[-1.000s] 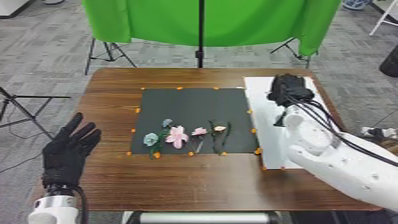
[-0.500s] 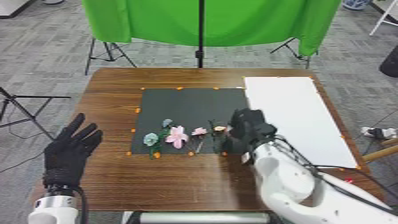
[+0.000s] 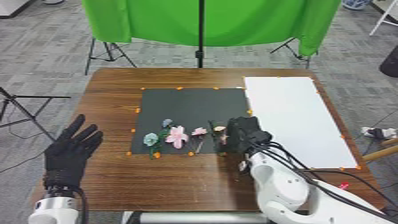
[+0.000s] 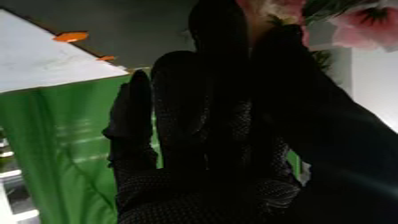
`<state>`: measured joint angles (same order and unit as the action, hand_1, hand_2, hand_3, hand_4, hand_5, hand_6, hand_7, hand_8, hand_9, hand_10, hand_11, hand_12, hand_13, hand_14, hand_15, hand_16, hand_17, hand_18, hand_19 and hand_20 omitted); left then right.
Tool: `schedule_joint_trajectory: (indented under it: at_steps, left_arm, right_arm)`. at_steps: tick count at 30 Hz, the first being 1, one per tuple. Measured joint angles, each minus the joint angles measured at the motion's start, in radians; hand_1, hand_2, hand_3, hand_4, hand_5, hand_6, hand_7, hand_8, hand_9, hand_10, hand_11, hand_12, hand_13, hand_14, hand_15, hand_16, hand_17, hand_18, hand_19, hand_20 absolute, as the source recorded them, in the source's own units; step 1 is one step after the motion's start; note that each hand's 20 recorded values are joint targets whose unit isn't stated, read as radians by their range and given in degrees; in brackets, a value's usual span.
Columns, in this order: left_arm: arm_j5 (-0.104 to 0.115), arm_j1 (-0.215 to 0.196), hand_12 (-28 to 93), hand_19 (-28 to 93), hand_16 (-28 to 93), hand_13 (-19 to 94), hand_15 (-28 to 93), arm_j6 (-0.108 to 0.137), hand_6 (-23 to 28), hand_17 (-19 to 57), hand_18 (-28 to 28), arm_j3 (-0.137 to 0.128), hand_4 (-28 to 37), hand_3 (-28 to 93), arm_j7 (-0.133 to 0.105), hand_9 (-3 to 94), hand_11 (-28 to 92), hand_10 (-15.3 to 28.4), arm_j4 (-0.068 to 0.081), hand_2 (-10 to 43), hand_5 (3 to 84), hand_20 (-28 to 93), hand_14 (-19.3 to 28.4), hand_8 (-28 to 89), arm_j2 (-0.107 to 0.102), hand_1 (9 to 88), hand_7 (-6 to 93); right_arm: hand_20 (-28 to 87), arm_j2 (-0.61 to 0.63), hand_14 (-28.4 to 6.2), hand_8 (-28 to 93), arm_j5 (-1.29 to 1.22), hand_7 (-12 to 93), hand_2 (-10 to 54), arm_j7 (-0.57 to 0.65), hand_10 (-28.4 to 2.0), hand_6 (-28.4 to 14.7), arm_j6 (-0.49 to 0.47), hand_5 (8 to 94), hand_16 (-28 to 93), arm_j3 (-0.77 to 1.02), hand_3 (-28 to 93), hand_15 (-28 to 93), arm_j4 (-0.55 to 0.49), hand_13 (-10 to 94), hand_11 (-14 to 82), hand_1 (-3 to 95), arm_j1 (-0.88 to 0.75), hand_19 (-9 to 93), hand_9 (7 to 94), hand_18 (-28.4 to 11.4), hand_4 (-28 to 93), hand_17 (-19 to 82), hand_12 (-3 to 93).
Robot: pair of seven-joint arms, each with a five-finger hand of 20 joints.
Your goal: Arrange flowers
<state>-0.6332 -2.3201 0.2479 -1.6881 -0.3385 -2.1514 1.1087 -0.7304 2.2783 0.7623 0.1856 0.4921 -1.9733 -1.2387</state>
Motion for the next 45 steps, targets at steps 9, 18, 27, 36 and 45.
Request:
schedule_joint_trajectory:
  at_steps: [9,18,27,36,45]
  left_arm:
    - [0.0,0.0,11,58,-11,20,55,0.0,7.8,-8.6,28.4,0.003,-28.3,81,-0.003,31.9,24,19.5,0.0,7.1,35.4,2,27.2,-8,0.0,20.7,7.3]
    - [0.006,-0.005,11,58,-11,20,54,0.004,7.8,-8.7,28.4,0.006,-28.3,81,-0.018,31.9,24,19.5,-0.001,7.1,35.4,2,27.1,-8,-0.003,20.9,7.3]
    - [0.012,-0.009,11,58,-11,20,54,0.011,7.8,-8.7,28.4,0.008,-28.3,81,-0.028,31.9,24,19.5,-0.001,7.1,35.4,2,27.1,-8,-0.01,20.9,7.4]
    - [0.024,-0.007,10,57,-11,20,54,0.015,6.5,-8.6,28.4,0.026,-28.3,80,-0.049,31.9,22,18.7,0.003,7.0,36.2,2,27.0,-8,-0.02,19.8,6.9]
    - [0.038,0.046,10,55,-10,20,51,0.015,2.2,-8.8,28.4,0.074,-28.3,80,-0.096,29.8,18,15.7,0.05,6.7,33.6,2,26.0,-9,-0.035,18.4,6.8]
  right_arm:
    - [42,0.004,-8.7,-12,0.013,12,-9.5,0.029,-10.8,-0.2,0.012,67.4,19,-0.003,76,75,0.002,67,33.0,41.2,0.006,85,79.9,-23.5,-28,23,22.5]
    - [47,0.021,-12.3,-11,-0.119,10,-9.5,-0.011,-14.7,-2.3,-0.099,52.9,18,0.142,70,79,-0.044,57,37.0,28.9,-0.061,80,66.6,-24.3,-28,15,17.6]
    - [48,0.084,-12.8,-11,-0.213,10,-9.5,-0.111,-15.0,-2.2,-0.084,52.7,17,0.231,73,79,-0.11,56,36.8,29.9,-0.084,79,64.8,-24.1,-28,14,16.9]
    - [36,0.082,-15.5,-13,-0.373,14,2.0,-0.154,-14.4,-0.5,0.144,55.8,10,0.352,78,62,-0.111,48,23.8,20.9,-0.102,64,60.4,-21.2,-28,10,14.4]
    - [24,-0.039,-19.1,-13,-0.837,12,6.8,-0.626,-13.5,4.1,0.284,44.8,9,0.681,75,40,-0.058,34,12.6,14.3,-0.28,48,49.1,-24.1,-28,2,12.9]
